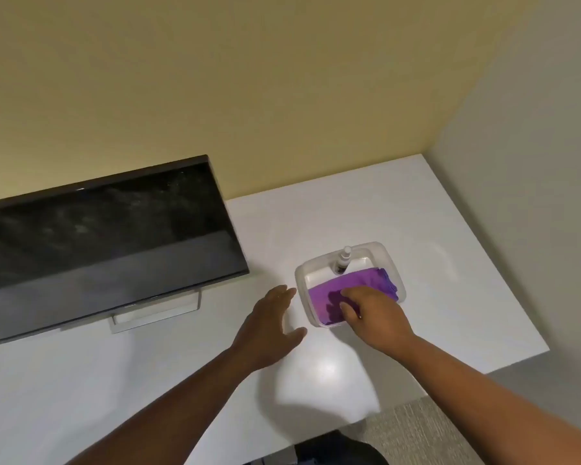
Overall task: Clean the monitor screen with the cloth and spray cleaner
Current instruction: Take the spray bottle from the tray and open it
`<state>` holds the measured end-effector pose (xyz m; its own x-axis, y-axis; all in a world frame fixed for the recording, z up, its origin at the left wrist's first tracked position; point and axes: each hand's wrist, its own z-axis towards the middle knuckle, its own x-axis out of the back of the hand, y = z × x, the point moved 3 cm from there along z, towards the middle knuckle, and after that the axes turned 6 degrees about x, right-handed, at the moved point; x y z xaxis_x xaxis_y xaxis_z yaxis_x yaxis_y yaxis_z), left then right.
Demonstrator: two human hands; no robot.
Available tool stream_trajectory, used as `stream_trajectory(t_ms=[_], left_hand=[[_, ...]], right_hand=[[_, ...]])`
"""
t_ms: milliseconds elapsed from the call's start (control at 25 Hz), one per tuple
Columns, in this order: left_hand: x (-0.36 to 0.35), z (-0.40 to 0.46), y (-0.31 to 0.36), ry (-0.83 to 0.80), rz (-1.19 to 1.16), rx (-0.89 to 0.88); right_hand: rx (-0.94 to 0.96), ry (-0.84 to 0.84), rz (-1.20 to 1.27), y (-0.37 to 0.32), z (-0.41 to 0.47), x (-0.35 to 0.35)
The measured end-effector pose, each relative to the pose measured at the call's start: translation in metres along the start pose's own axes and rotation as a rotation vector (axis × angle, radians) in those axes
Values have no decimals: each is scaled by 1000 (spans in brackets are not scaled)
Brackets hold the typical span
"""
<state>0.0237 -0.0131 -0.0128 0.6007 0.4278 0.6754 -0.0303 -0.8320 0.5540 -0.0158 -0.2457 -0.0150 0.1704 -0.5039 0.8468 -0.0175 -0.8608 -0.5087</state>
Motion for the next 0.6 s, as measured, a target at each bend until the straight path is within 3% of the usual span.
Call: stream_trajectory(t_ms=[240, 600], left_hand=[[-21, 39, 31, -42, 249, -43], [-24, 68, 34, -112, 400, -9]], right_hand=[[-97, -66, -72, 43, 22, 23], [-143, -65, 68, 57, 51, 22]])
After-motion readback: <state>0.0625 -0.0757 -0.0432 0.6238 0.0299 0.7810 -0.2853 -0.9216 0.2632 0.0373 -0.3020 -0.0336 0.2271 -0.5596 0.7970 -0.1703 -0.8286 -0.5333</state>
